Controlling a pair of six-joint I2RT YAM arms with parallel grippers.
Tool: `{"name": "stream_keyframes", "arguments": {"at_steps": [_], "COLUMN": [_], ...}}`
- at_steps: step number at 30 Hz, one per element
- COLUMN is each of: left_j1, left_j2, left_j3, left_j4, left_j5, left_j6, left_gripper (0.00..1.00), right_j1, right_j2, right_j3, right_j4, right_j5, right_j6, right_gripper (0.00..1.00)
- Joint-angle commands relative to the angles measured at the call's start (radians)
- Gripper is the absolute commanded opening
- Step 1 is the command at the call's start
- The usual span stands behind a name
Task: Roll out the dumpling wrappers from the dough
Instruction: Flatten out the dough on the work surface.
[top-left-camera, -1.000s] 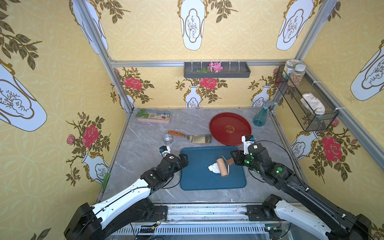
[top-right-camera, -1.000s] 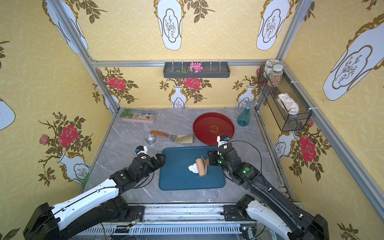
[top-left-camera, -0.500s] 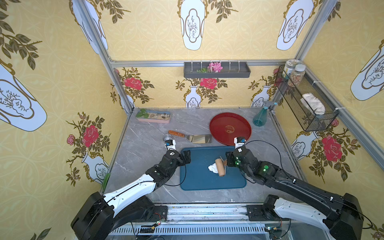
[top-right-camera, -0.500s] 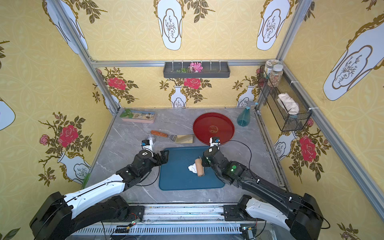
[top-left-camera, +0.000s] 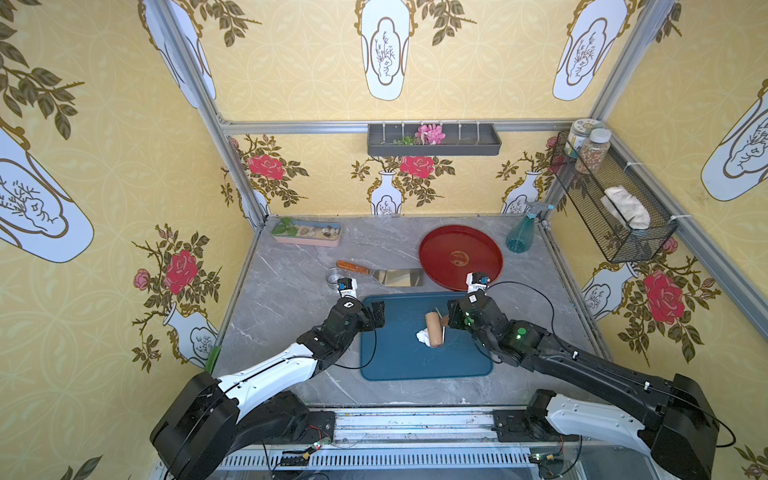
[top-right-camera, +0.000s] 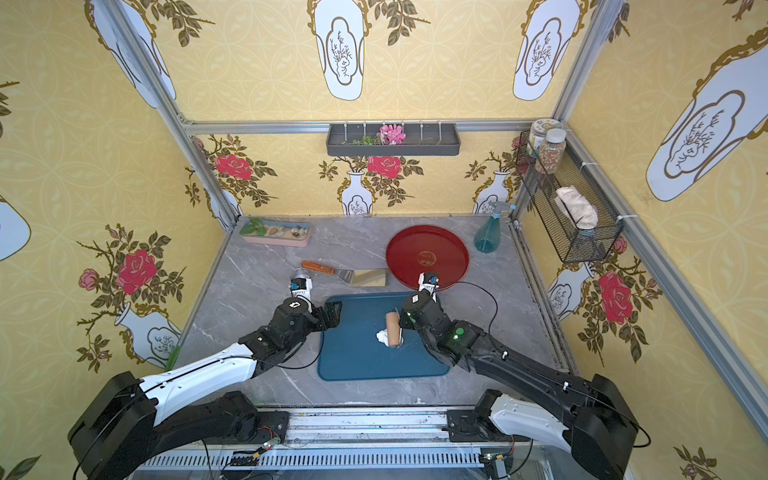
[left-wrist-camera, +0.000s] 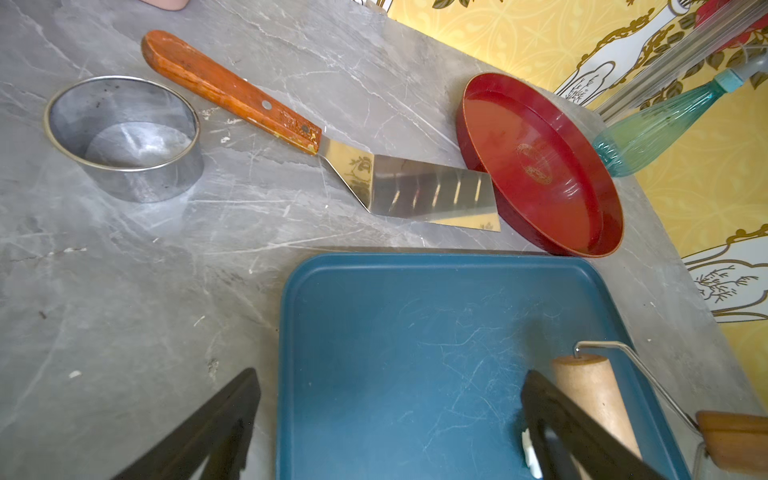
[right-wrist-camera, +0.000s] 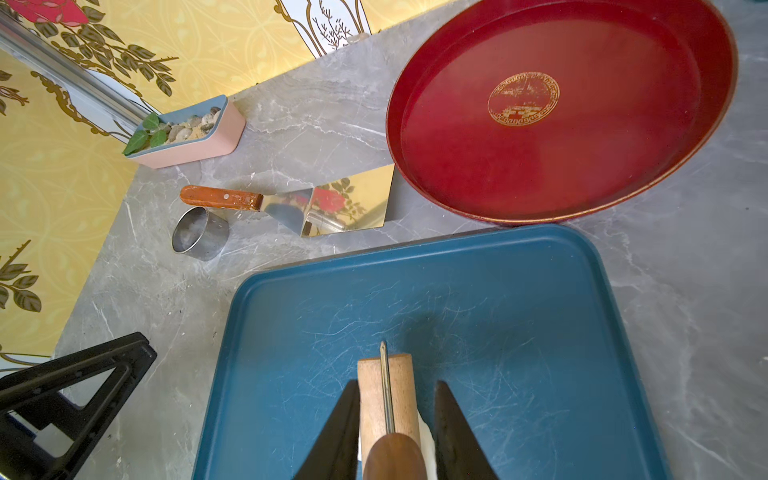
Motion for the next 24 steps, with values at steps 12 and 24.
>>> {"name": "stream_keyframes", "arguments": {"at_steps": [12,24], "left_j1": [0.000,0.000], "left_j2": [-0.017,-0.005], "left_j3": [0.000,0.003], "left_j4": [0.000,0.000], "left_j5": [-0.002,-0.004], "left_j6": [0.011,0.013], "left_gripper": [1.00,1.00], "right_j1": [0.001,0.000], "right_j2": [-0.077,-0.005], "right_j3": [0.022,0.007], "right_j4": [-0.147,-0.109], "right_j5": [0.025,-0.027], "right_j6": [0.068,0.070], "right_gripper": [0.00,0.00]}}
